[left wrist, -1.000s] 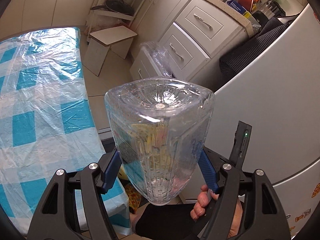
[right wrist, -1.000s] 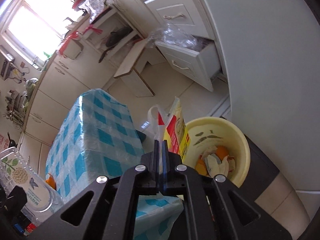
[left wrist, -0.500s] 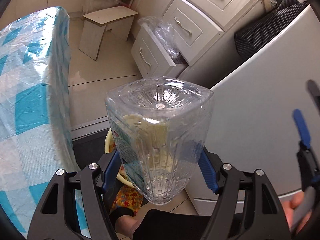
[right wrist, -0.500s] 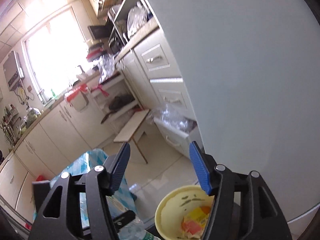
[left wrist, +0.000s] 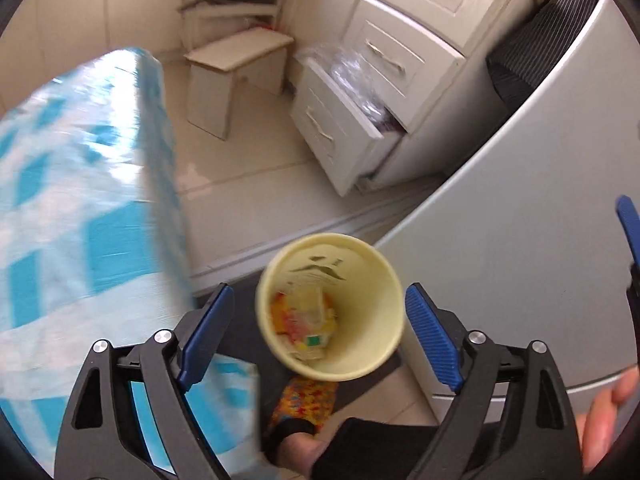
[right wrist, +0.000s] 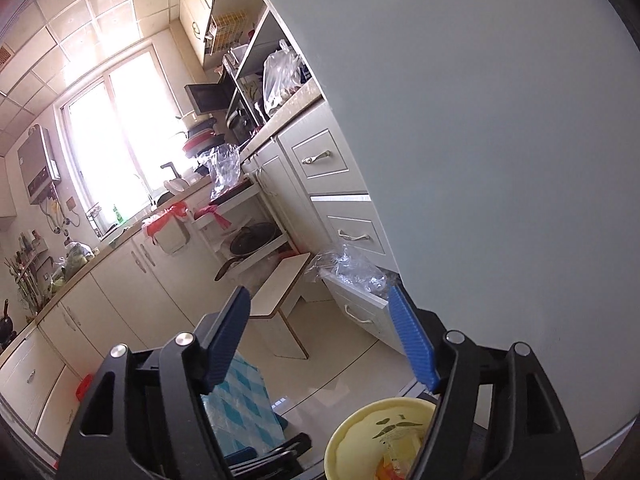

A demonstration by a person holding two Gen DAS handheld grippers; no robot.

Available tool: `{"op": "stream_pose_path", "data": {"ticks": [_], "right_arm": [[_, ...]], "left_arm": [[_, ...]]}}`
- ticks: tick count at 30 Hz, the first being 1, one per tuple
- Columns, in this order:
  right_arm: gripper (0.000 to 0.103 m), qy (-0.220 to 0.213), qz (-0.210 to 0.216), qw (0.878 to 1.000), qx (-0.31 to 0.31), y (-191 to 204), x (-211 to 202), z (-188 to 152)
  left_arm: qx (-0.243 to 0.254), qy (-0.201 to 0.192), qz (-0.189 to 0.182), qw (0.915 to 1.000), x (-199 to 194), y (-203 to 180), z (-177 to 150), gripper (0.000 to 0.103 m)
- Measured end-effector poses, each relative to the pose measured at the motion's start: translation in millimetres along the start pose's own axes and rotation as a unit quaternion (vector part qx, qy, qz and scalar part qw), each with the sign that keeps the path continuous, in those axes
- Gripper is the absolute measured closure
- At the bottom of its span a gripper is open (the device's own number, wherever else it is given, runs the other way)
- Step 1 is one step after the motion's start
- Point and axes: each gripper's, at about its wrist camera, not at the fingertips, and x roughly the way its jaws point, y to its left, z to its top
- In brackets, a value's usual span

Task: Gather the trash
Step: 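Open both grippers to drop the bottle and packet into the yellow bin, then move both grippers back over the table toward the orange peel and tissue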

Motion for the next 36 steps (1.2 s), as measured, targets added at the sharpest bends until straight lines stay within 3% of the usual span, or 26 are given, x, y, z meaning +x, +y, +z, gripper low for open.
{"op": "stream_pose_path", "data": {"ticks": [8, 13, 21, 36], "right_arm": [[0.022, 0.069, 0.026, 0.995, -0.070, 40.4, 14.0, -25.6], [0.016, 0.085, 0.046, 0.988, -0.123, 65.9, 12.0, -41.2], [0.014, 0.107, 0.062, 0.983, -0.134, 89.2, 18.8, -58.3], [0.014, 0.124, 0.086, 0.971, -0.183, 124.8, 20.9, -89.2]], "left_arm": [[-0.027, -0.068, 0.113, 0.9909, -99.5, 69.1, -46.5, 0.014], [-0.038, -0.103, 0.154, 0.9820, -143.1, 98.0, -60.1, 0.013], [-0.042, -0.136, 0.169, 0.9754, -182.3, 114.9, -76.2, 0.010], [-0.076, -0.132, 0.170, 0.9736, -188.5, 141.4, -92.3, 0.010]]}}
